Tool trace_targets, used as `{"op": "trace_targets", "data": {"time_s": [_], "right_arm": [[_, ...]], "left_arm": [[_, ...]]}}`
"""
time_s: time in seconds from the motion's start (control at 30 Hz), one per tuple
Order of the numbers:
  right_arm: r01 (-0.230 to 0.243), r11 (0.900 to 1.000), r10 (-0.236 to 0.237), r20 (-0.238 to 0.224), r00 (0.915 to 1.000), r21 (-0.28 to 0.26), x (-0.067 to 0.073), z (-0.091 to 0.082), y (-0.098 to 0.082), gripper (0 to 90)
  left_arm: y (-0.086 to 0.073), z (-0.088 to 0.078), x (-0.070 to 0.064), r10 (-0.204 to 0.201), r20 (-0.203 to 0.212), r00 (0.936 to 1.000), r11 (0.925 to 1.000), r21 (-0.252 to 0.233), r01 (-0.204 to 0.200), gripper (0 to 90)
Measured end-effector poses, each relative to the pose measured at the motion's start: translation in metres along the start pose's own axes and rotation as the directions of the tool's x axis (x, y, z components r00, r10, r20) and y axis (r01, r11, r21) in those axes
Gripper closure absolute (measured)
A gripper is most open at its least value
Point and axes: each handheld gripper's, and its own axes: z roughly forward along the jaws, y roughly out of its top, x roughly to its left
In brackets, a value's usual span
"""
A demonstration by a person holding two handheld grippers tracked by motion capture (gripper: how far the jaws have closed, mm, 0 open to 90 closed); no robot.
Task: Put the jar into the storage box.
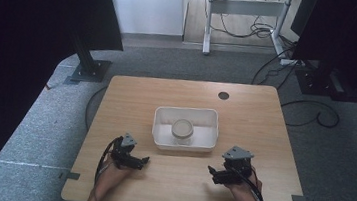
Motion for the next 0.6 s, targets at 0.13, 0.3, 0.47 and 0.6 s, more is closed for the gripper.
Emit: {"op": "trace_targets", "data": {"time_s": [0.13,0.3,0.47,0.6], "right_arm": [[-0.020,1.000,0.020,0.014,0.9997,-0.005,-0.004,-0.006,-0.011,2.3],[-0.035,0.999,0.035,0.027,0.9990,-0.008,-0.006,-0.012,-0.024,2.5],[-0.035,0.999,0.035,0.038,0.9987,0.004,-0.007,-0.013,-0.039,2.8],[-0.049,0.999,0.048,0.054,0.9974,0.012,-0.008,-0.015,-0.049,3.0]], "left_arm": [[0.000,0.000,0.000,-0.001,0.000,1.0000,1.0000,0.000,0.001,0.6],[0.000,0.000,0.000,-0.001,0.000,1.0000,1.0000,-0.001,0.001,0.6],[0.000,0.000,0.000,-0.002,0.000,1.0000,1.0000,-0.001,0.002,0.6],[0.000,0.000,0.000,-0.002,-0.001,1.0000,1.0000,-0.001,0.002,0.6]]}}
